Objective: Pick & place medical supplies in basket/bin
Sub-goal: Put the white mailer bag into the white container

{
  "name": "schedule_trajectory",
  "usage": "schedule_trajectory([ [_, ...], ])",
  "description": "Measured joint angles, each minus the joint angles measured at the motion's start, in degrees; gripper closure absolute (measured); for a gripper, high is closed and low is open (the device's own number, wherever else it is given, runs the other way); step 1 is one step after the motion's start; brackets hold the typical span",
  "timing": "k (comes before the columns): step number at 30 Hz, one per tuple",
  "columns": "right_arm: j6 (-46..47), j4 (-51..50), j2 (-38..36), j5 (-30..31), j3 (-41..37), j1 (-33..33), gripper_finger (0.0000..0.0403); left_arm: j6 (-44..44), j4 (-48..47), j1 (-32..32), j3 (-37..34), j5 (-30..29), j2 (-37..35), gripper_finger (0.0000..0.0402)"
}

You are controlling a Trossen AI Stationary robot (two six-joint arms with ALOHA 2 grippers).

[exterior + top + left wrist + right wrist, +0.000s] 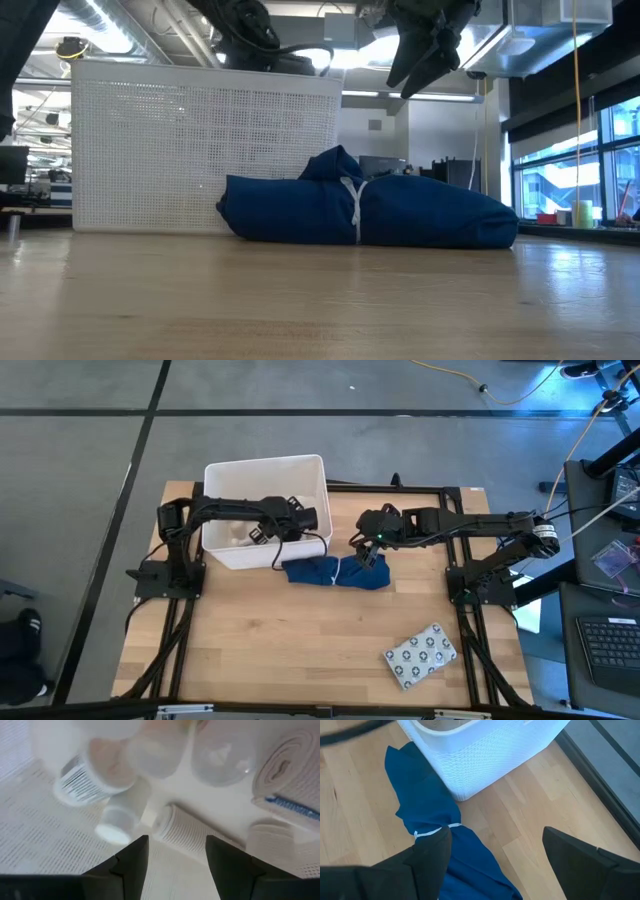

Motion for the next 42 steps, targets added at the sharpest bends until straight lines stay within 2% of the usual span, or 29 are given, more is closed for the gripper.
schedule_trajectory([
  [9, 0.0, -0.6, 0.0, 0.0, 0.0, 0.0, 0.0093, -7.63, -8.47, 0.61, 13.53, -0.13, -2.03, 0.0218],
  [14, 1.92, -5.83, 0.0, 0.0, -0.02, -0.06, 0.0093, -14.57, -9.35, 1.63, 20.89, -0.36, -7.73, 0.0226],
  [16, 4.06, -8.26, 0.0, -0.02, -0.02, -0.33, 0.0093, -19.15, -9.13, 1.64, 23.08, 1.26, -10.49, 0.0233],
  [18, 5.93, -10.03, 0.0, 0.0, -0.02, -0.39, 0.0093, -25.25, -7.74, 1.44, 24.13, 6.04, -13.41, 0.0246],
  [21, 6.27, -10.05, 0.0, -0.19, -0.02, -0.37, 0.0093, -34.66, -3.93, 1.42, 24.24, 19.91, -17.31, 0.0278],
  [24, 5.99, -8.66, 0.0, -1.66, -0.02, -0.33, 0.0093, -42.29, 0.02, 0.91, 24.24, 34.21, -19.17, 0.0326],
  [27, 5.97, -5.74, 0.0, -1.81, -0.02, -0.35, 0.0093, -45.38, 3.31, -1.59, 24.22, 39.72, -19.17, 0.0383],
  [30, 5.57, -3.37, 0.0, -1.23, -0.02, -0.37, 0.0093, -46.04, 7.64, -5.38, 24.08, 39.95, -17.71, 0.0397],
  [34, 10.81, -5.44, -0.02, 0.82, -0.02, -0.37, 0.0093, -49.09, 14.16, -10.26, 23.85, 39.91, -13.87, 0.0399],
  [42, 23.88, -15.92, -0.03, -5.44, -0.02, 1.8, 0.0093, -57.84, 26.62, -17.75, 23.85, 39.69, -3.57, 0.04],
])
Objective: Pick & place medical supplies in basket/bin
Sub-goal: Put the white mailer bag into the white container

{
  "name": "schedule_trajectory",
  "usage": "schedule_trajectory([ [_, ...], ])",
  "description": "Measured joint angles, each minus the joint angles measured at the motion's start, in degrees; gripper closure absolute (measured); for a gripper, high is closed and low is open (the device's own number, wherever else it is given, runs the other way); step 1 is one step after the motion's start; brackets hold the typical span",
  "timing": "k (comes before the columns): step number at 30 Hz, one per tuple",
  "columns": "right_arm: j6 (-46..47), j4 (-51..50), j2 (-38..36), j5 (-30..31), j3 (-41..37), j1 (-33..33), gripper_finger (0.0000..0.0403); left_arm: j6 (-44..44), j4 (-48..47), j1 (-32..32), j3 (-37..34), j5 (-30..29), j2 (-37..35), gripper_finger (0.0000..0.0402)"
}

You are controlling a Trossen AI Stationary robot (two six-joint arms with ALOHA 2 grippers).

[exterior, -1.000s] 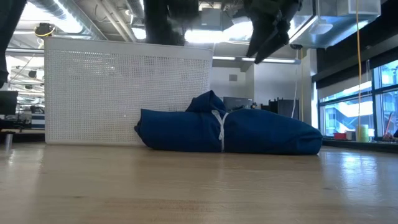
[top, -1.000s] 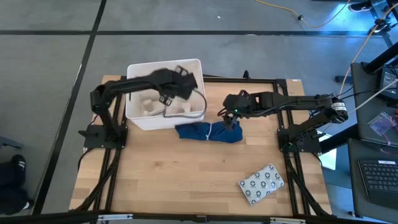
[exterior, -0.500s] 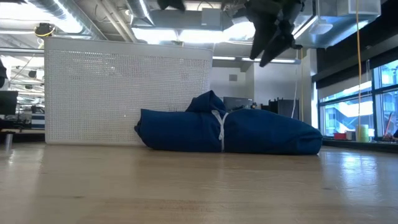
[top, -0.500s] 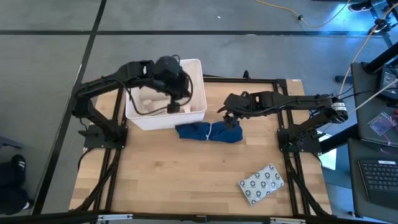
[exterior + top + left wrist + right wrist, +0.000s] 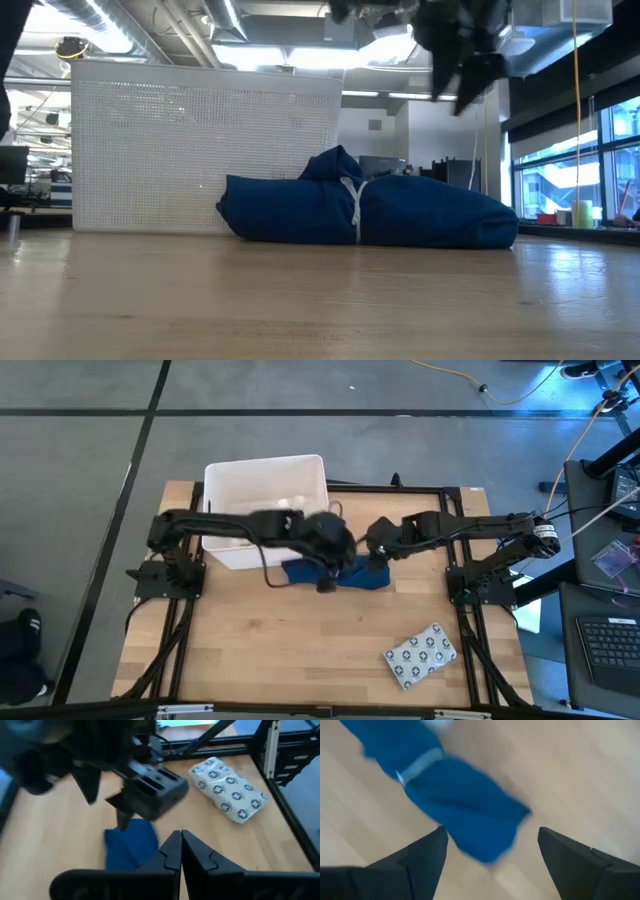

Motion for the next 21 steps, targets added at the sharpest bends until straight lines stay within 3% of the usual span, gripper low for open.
schedule_trajectory([
  [6, 7.84, -9.63, -1.94, -3.4, 0.0, 3.93, 0.0093, -3.74, 6.08, -2.99, 0.0, 0.01, 4.29, 0.0399],
  [13, 21.85, -9.71, -6.58, -3.61, 0.0, 11.43, 0.0093, -3.33, 10.64, -5.58, 0.0, -0.41, 4.44, 0.0399],
  [19, 36.99, -9.18, -5.68, -3.97, 0.02, 18.45, 0.0093, -3.76, 10.23, -6.23, 0.0, -0.52, 4.44, 0.04],
  [21, 40.54, -8.25, -5.33, -6.61, 0.02, 21.2, 0.0093, -5.28, 8.33, -6.54, 0.0, -0.61, 4.44, 0.0399],
])
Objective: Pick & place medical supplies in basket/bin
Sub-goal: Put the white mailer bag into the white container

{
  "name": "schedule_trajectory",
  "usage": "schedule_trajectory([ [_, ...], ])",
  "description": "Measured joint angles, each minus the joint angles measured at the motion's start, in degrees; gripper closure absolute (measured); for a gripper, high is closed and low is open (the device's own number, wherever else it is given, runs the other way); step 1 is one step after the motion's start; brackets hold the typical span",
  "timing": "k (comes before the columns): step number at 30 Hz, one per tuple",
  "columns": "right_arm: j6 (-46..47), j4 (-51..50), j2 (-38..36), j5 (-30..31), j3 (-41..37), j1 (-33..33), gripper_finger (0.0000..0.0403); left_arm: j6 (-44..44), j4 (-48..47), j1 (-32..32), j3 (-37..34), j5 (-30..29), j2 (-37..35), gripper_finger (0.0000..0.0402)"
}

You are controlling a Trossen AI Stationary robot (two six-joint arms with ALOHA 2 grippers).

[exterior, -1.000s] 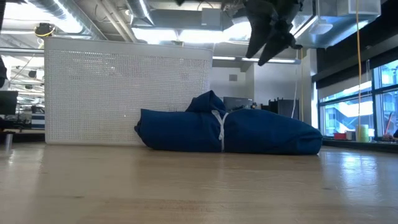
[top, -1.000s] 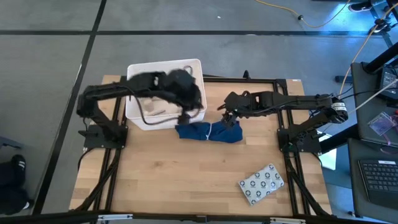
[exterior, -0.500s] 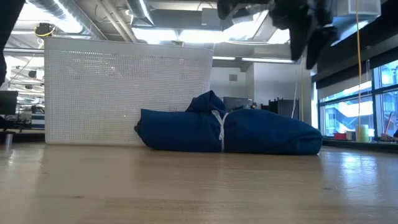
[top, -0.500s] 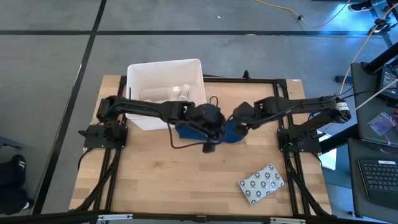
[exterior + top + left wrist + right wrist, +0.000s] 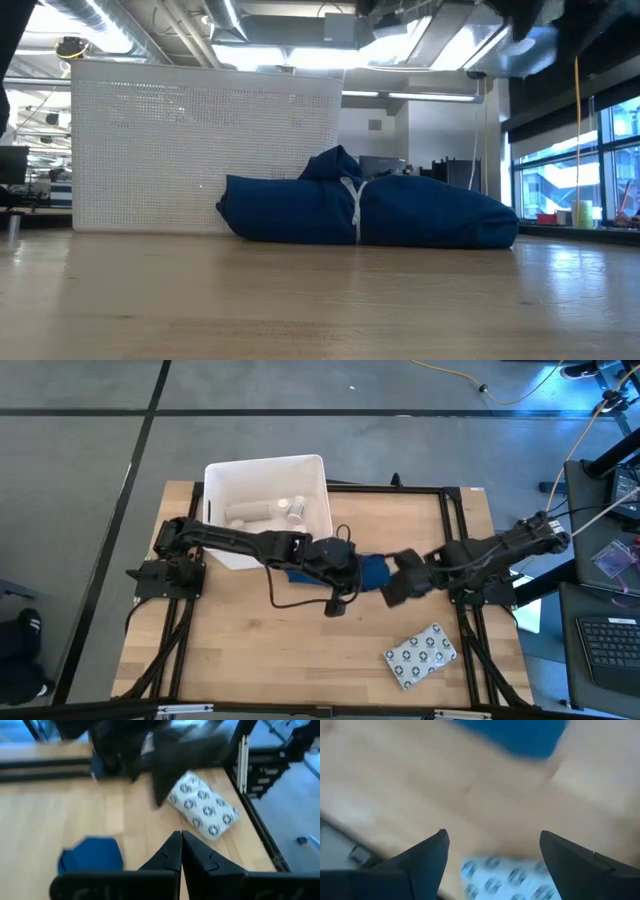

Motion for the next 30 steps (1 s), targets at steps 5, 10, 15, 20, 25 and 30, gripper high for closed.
schedule_trajectory([
  [5, 8.39, 6.47, 0.79, -1.05, 0.0, 9.14, 0.0093, -1.35, -6.57, -2.73, 0.0, 0.02, 0.0, 0.04],
  [10, 15.15, 6.47, 5.8, -0.5, 0.0, 16.74, 0.0093, -1.2, -10.18, -6.1, 0.0, 0.05, 0.0, 0.0398],
  [15, 20.65, 6.97, 12.53, -5.14, 0.02, 21.46, 0.0093, 0.24, -10.42, -8.49, 0.0, 0.07, 0.02, 0.0399],
  [20, 22.67, 5.48, 18.72, -6.45, 0.02, 24.56, 0.0106, 0.33, -10.69, -9.16, 0.0, 0.15, 0.02, 0.0398],
  [25, 23.38, 2.72, 23.71, -11.6, 0.02, 26.57, 0.0124, 0.34, -10.97, -9.16, 0.0, 0.15, 0.02, 0.0399],
  [30, 28.2, 3.58, 25.92, -11.85, 0.02, 27.4, 0.0135, 0.28, -11.67, -9.24, 0.0, 0.15, 0.02, 0.0398],
])
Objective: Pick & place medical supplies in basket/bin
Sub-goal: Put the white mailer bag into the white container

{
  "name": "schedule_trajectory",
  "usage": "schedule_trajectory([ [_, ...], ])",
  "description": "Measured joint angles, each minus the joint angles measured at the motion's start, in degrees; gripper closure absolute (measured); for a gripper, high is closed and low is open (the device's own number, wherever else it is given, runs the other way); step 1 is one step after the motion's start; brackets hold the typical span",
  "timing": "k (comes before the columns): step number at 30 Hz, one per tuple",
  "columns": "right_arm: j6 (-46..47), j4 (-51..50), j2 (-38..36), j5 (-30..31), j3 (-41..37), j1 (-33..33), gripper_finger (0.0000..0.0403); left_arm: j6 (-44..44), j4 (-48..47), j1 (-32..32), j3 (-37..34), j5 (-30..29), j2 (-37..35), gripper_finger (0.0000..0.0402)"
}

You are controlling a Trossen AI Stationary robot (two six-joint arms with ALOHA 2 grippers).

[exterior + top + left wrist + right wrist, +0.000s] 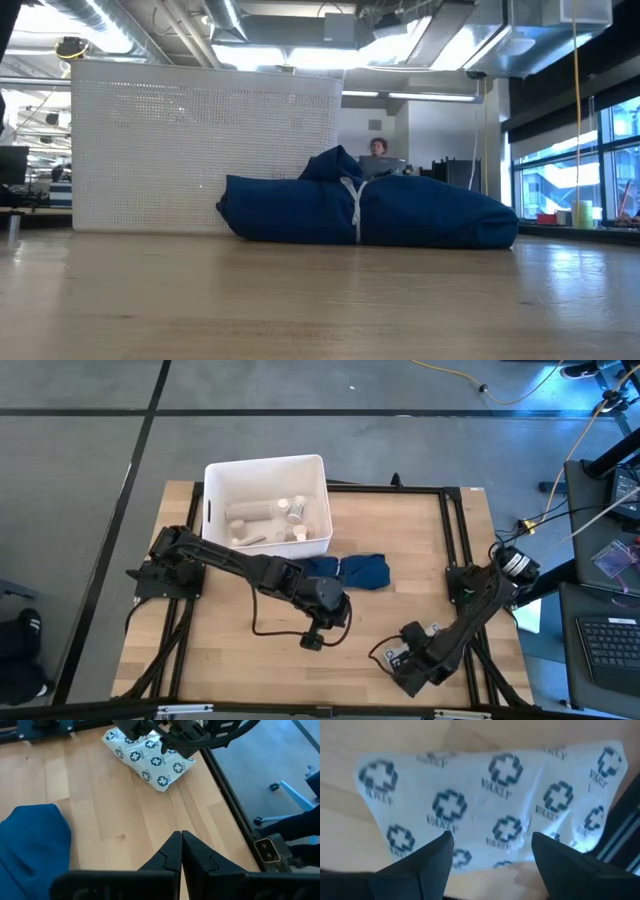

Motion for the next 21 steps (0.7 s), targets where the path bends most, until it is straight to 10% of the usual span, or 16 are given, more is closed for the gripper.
schedule_trajectory([
  [21, -7.86, 12.44, 0.17, 6.75, -9.14, -0.32, 0.0139, -0.57, -12.01, -1.81, 0.0, 0.84, -0.38, 0.0398],
])
